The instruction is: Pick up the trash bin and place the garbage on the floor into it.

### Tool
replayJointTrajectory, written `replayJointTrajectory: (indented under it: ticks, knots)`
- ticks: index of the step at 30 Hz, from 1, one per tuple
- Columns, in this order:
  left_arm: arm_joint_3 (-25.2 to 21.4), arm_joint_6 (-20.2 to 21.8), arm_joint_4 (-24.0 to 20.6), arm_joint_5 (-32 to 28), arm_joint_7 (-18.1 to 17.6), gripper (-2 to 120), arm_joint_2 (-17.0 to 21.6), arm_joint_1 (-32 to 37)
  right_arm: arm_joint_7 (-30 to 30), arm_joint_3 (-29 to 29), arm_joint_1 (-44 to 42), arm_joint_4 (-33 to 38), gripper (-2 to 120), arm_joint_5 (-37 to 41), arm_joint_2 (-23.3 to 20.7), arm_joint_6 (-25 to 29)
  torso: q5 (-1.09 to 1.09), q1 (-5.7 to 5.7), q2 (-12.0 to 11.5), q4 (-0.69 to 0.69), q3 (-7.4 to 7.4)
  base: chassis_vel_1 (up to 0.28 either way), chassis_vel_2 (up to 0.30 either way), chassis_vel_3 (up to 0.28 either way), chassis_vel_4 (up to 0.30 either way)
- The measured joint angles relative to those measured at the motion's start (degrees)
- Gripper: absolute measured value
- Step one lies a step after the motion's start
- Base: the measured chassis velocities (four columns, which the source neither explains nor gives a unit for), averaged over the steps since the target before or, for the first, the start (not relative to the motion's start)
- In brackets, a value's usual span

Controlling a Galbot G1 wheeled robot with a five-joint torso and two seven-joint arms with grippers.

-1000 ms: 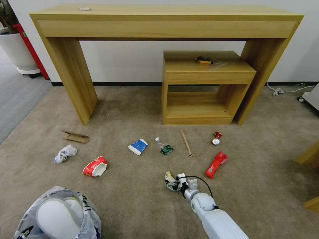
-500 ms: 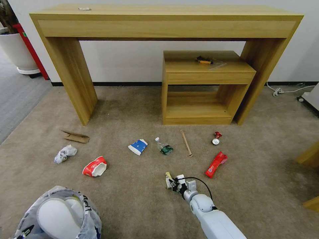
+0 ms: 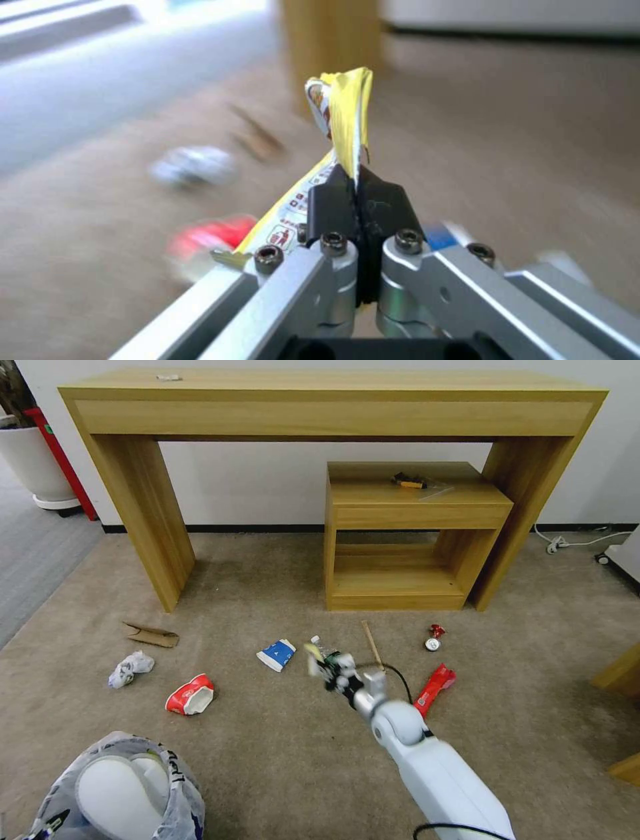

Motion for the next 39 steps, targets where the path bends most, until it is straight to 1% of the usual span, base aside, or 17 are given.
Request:
replayJointTrajectory:
  ticks: [1,2,3,5,7,8,11,12,14,16,18,19,20,23,32,39]
  knots:
    - [0.08,0.11,-0.09,0.00,-0.14,0,0.00,-0.12,-0.35,-1.52,1.51,0.70,0,0.55,0.07,-0.38,-0.01,0.00,0.00,0.00,-0.01,0.000,0.000,0.000,0.000]
    - [0.22,0.35,-0.31,-0.01,-0.48,0,0.07,-0.40,-1.10,-5.02,4.44,1.89,0,1.47,0.39,-1.37,-0.03,0.00,0.00,0.00,0.00,0.000,0.000,0.000,0.000]
    - [0.22,0.35,-0.31,-0.01,-0.48,0,0.07,-0.40,-1.10,-5.02,4.44,1.89,0,1.47,0.39,-1.37,-0.03,0.00,0.00,0.00,0.00,0.000,0.000,0.000,0.000]
    - [0.53,0.79,-0.70,-0.05,-1.45,0,0.24,-1.03,-2.31,-12.33,9.88,3.96,0,3.42,1.53,-3.39,-0.01,0.00,0.00,-0.01,0.00,0.000,0.000,0.000,0.000]
    - [0.76,1.14,-1.12,-0.18,-2.19,0,0.29,-1.40,-2.85,-17.08,12.87,5.07,0,4.86,2.51,-4.98,-0.01,0.00,0.00,-0.01,0.00,0.000,0.000,0.000,0.000]
    - [0.76,1.14,-1.12,-0.18,-2.19,0,0.29,-1.40,-2.85,-17.08,12.87,5.07,0,4.86,2.51,-4.98,-0.01,0.00,0.00,-0.01,0.00,0.000,0.000,0.000,0.000]
    - [1.30,1.75,-1.95,-0.61,-3.71,0,0.54,-1.95,-4.48,-23.43,17.51,5.62,0,5.87,4.43,-7.33,-0.02,0.00,0.00,0.00,0.00,0.000,0.000,0.000,0.000]
    - [1.30,1.75,-1.95,-0.61,-3.71,0,0.54,-1.95,-4.48,-23.43,17.51,5.62,0,5.87,4.43,-7.33,-0.02,0.00,0.00,0.00,0.00,0.000,0.000,0.000,0.000]
    - [1.66,1.87,-2.47,-0.92,-4.62,0,0.83,-2.32,-5.27,-26.02,20.17,5.53,0,5.89,5.67,-8.80,-0.01,0.00,0.00,-0.01,-0.01,0.000,0.000,0.000,0.000]
    - [1.81,1.88,-2.58,-0.97,-4.86,0,0.93,-2.42,-5.48,-26.67,20.94,5.45,0,5.89,6.06,-9.33,-0.01,0.00,0.00,-0.01,0.00,0.000,0.000,0.000,0.000]
    - [2.44,1.90,-2.78,-0.99,-5.81,0,1.18,-2.84,-6.51,-28.51,22.82,5.19,0,5.82,7.20,-10.98,-0.01,0.00,0.00,-0.02,0.00,0.000,0.000,0.000,0.000]
    - [2.70,1.91,-2.93,-1.03,-6.19,0,1.29,-2.98,-7.03,-29.15,23.45,5.03,0,5.79,7.49,-11.33,-0.01,0.00,0.00,0.00,0.00,0.000,0.000,0.000,0.000]
    - [2.70,1.91,-2.93,-1.03,-6.19,0,1.29,-2.98,-7.03,-29.15,23.45,5.03,0,5.79,7.49,-11.33,-0.01,0.00,0.00,0.00,0.00,0.000,0.000,0.000,0.000]
    - [3.70,1.91,-3.54,-1.61,-7.64,0,2.06,-3.74,-9.03,-30.82,24.86,4.30,0,4.24,8.33,-11.57,-0.01,0.00,0.00,-0.02,0.00,0.000,0.000,0.000,0.000]
    - [5.63,1.91,-4.08,-2.85,-9.92,0,3.21,-5.12,-12.51,-31.65,27.06,3.49,0,1.79,10.77,-12.12,0.00,0.00,0.00,-0.02,0.00,0.000,0.000,0.000,0.000]
    - [6.28,1.91,-4.75,-3.21,-10.74,0,4.23,-5.11,-14.32,-32.56,28.09,2.13,0,0.74,11.86,-13.42,0.00,0.00,0.00,-0.01,0.00,0.000,0.000,0.000,0.000]
